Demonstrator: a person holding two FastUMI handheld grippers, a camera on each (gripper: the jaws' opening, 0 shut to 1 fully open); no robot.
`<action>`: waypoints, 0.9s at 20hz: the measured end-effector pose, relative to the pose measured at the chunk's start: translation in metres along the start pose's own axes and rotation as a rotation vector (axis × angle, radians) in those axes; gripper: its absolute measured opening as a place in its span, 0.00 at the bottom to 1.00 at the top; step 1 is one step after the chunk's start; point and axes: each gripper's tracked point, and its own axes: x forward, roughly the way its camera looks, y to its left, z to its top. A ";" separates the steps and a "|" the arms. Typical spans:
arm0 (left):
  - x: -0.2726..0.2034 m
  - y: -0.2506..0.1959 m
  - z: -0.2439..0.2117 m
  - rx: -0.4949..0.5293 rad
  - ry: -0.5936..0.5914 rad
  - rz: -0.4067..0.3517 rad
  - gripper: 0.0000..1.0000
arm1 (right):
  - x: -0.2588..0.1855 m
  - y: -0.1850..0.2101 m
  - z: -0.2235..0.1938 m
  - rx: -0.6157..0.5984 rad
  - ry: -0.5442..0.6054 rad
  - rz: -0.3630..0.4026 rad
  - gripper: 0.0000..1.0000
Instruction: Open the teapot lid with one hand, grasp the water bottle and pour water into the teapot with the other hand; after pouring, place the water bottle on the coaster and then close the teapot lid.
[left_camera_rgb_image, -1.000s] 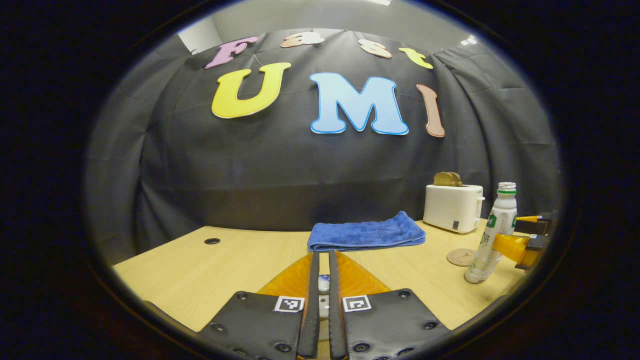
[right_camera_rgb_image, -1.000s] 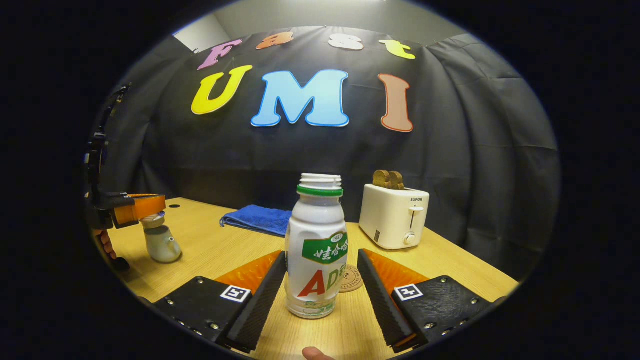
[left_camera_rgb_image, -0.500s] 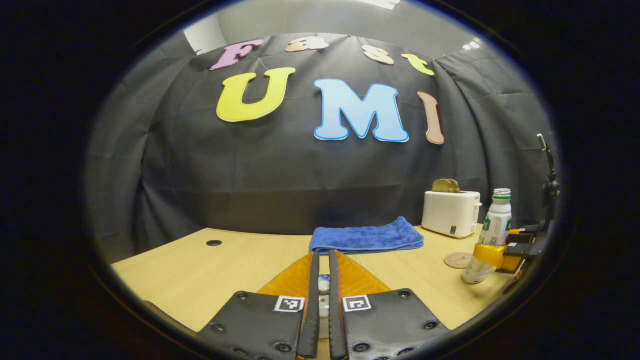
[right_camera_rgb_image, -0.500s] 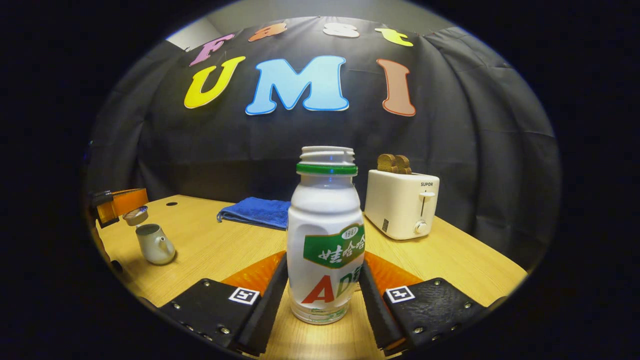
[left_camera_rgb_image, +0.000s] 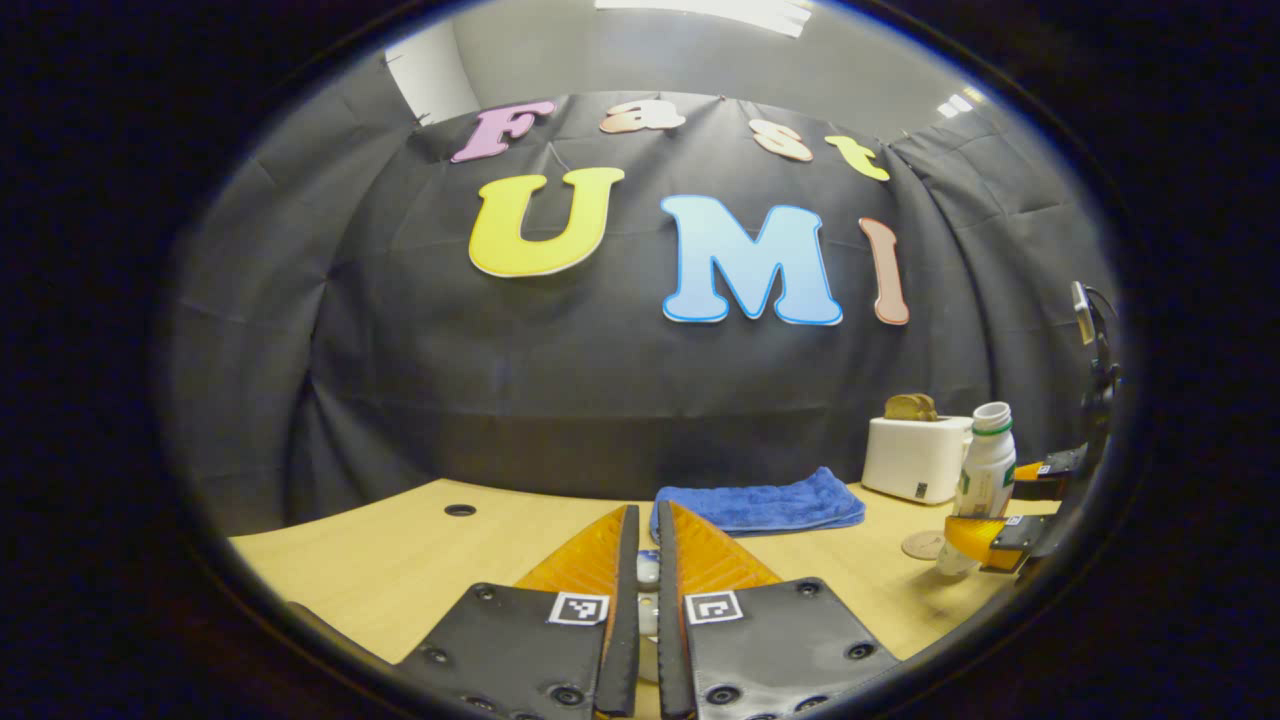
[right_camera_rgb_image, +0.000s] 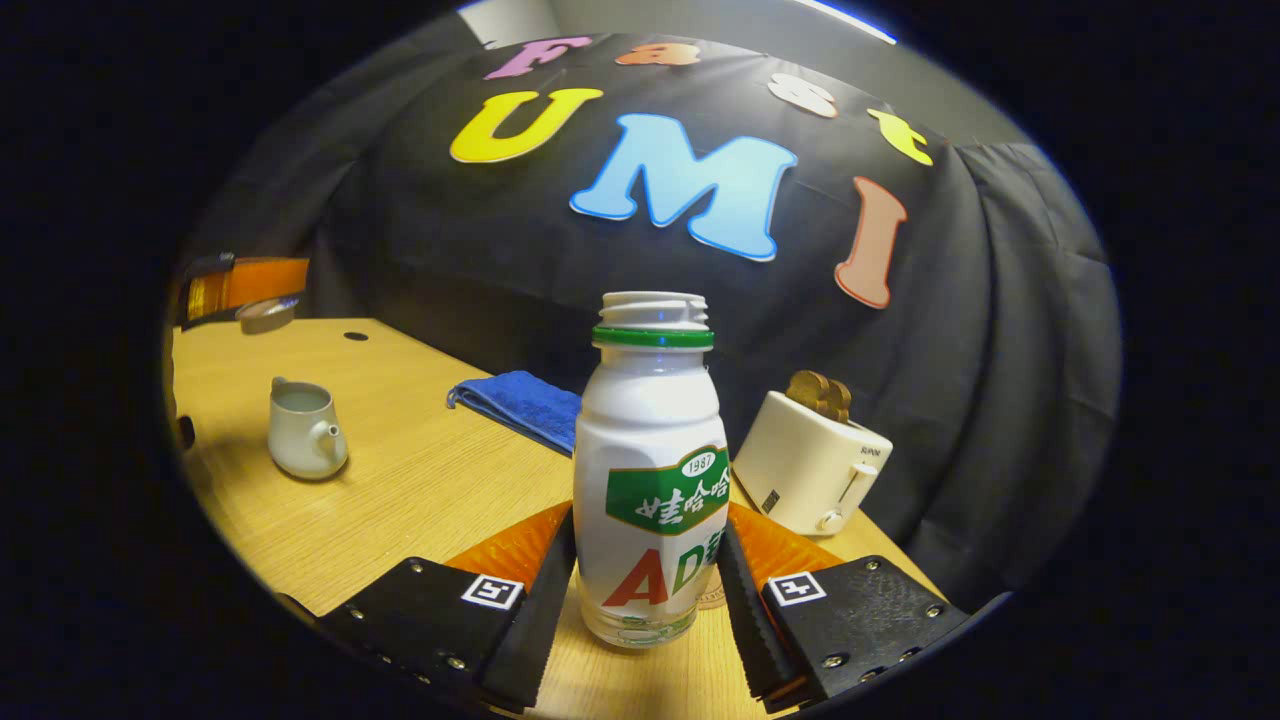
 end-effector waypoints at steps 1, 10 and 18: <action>-0.003 0.003 0.003 -0.005 -0.007 0.004 0.19 | 0.000 0.005 0.005 -0.050 -0.015 0.003 0.74; -0.053 0.018 0.024 -0.011 -0.036 0.003 0.14 | 0.008 0.064 0.032 -0.267 -0.077 0.084 0.74; -0.097 0.031 -0.004 -0.012 0.045 0.003 0.10 | 0.023 0.093 0.034 -0.385 -0.068 0.118 0.74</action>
